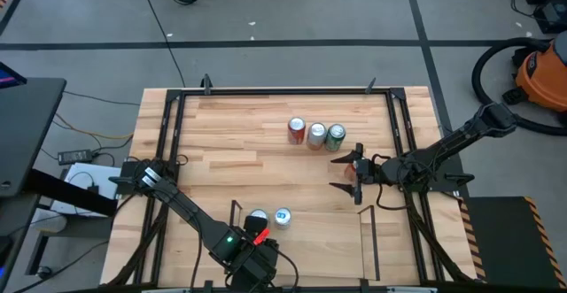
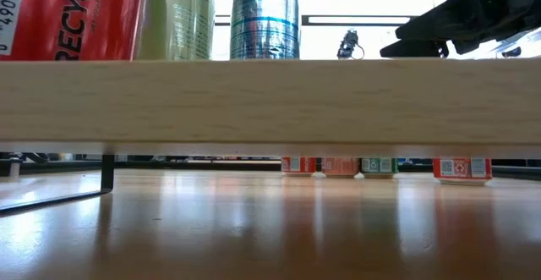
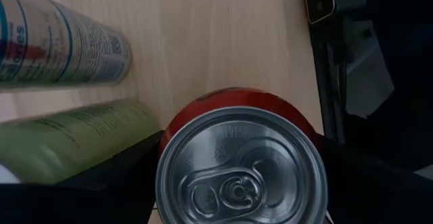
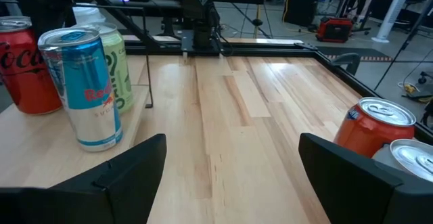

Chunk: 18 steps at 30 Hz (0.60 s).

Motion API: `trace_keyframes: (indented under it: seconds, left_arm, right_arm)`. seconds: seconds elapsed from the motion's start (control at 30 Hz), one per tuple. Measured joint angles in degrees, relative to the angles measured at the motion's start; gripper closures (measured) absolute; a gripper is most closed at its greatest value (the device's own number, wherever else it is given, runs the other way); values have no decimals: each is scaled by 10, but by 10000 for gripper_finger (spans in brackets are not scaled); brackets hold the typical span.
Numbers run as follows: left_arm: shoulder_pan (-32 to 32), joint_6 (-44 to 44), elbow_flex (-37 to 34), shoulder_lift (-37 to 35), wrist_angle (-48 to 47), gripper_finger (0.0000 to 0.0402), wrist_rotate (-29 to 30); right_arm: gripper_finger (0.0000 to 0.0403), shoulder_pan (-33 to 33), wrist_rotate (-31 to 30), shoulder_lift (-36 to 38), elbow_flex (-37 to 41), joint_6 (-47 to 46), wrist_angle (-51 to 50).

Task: Place canned beverage on shelf
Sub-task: Put the red black soda can on the shelf

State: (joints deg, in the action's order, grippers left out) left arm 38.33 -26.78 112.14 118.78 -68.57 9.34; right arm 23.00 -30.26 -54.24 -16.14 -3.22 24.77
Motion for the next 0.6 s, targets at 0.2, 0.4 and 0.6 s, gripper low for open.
trace_keyframes:
  seconds: [0.2,0.4,0.6]
  left_arm:
    - [0,-2,0,0,0,59,0]
    - [0,-7,0,0,2,58,8]
    - [-4,-17,-1,1,15,47,11]
  right_arm:
    - [55,-1,3,0,0,5,0]
    - [55,-9,11,0,0,5,0]
    - [55,-10,18,0,0,4,0]
